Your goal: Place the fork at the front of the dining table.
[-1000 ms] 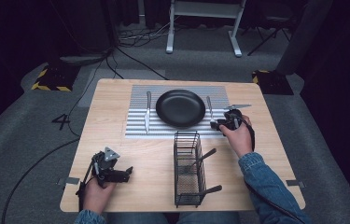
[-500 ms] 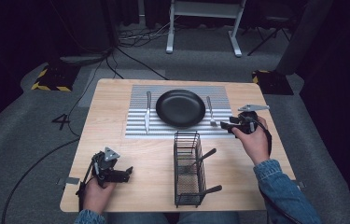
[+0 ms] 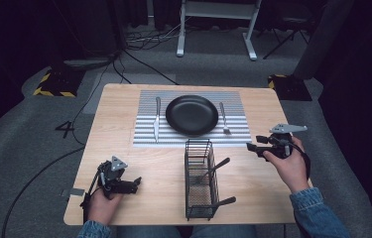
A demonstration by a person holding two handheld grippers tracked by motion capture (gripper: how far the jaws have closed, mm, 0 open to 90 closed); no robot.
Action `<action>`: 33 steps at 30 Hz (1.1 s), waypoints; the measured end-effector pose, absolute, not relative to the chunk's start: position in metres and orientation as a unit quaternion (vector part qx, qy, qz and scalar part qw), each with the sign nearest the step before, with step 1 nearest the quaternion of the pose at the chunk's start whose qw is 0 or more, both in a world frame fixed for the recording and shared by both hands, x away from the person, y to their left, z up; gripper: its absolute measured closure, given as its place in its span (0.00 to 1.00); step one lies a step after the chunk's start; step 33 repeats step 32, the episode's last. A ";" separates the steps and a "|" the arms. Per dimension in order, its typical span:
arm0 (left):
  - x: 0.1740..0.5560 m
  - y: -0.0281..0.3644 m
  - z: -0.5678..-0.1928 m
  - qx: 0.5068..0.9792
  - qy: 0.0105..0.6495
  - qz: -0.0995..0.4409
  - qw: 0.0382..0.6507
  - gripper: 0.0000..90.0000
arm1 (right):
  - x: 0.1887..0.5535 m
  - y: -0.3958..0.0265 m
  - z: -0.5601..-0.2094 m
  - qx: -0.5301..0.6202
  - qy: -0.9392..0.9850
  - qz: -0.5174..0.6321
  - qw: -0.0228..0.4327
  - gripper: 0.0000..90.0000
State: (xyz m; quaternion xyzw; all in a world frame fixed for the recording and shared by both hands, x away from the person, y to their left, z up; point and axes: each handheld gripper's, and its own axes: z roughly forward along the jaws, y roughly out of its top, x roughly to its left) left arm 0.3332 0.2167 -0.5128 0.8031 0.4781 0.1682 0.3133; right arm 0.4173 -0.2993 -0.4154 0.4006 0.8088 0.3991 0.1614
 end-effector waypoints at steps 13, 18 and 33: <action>0.333 0.217 -0.513 0.803 0.478 0.168 0.313 0.02 | 0.384 -0.321 -0.451 0.415 0.806 0.394 0.151 0.44; 0.333 0.217 -0.513 0.803 0.478 0.168 0.313 0.02 | 0.378 -0.326 -0.473 0.421 0.811 0.374 0.157 0.41; 0.333 0.217 -0.513 0.803 0.478 0.168 0.313 0.02 | 0.368 -0.325 -0.509 0.407 0.823 0.351 0.181 0.11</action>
